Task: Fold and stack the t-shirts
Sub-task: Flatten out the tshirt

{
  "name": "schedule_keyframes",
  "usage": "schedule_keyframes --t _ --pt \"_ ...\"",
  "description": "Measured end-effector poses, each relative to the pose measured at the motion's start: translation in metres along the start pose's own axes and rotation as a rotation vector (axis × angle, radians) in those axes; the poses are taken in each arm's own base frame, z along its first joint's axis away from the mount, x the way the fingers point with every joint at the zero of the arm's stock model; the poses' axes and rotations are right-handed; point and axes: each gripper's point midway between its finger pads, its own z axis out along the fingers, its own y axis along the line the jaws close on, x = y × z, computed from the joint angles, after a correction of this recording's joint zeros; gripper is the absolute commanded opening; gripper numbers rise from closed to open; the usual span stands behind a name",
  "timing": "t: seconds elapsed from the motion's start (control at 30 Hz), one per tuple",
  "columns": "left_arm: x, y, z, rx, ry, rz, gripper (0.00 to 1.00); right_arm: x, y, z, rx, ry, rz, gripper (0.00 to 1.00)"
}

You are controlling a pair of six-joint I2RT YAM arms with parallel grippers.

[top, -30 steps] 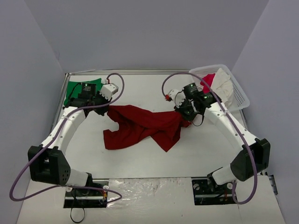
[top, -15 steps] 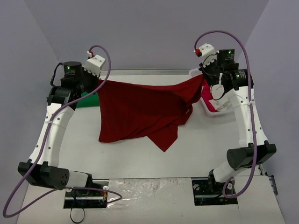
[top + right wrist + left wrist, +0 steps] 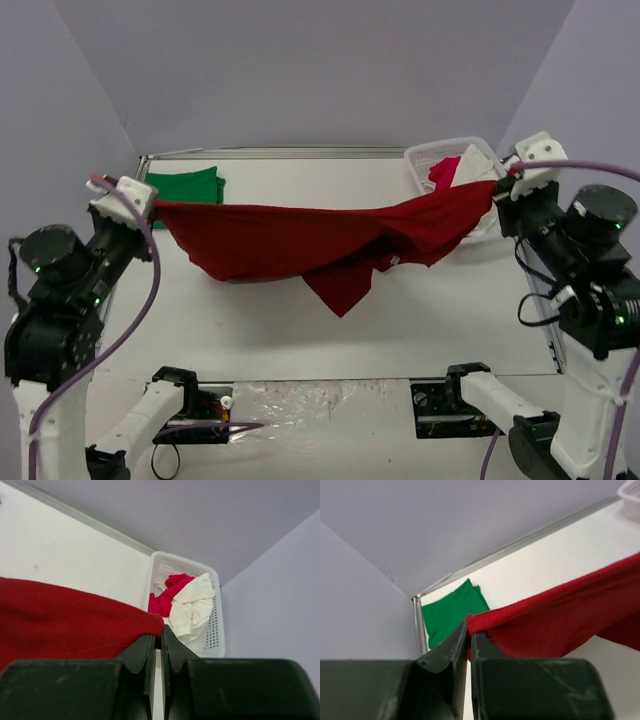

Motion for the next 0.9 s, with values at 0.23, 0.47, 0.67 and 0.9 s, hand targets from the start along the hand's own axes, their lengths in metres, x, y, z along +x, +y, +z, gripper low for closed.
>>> schedule_keyframes --t 0.23,0.47,0.67,0.9 --pt "-0.048 0.009 -0.073 -0.063 -0.164 0.023 0.02 -0.032 -0.014 -0.062 0.080 -0.138 0.024 0.00" --pt "-0.068 0.021 -0.047 -0.076 -0.171 0.031 0.02 -0.068 -0.044 -0.024 0.117 -0.161 0.032 0.00" --pt "-0.008 0.024 0.077 -0.045 0.042 0.030 0.02 -0.032 -0.069 0.104 0.111 0.008 0.063 0.00" --pt "0.156 0.019 0.236 -0.011 0.412 0.045 0.08 0.087 -0.051 0.259 0.077 0.327 0.063 0.03"
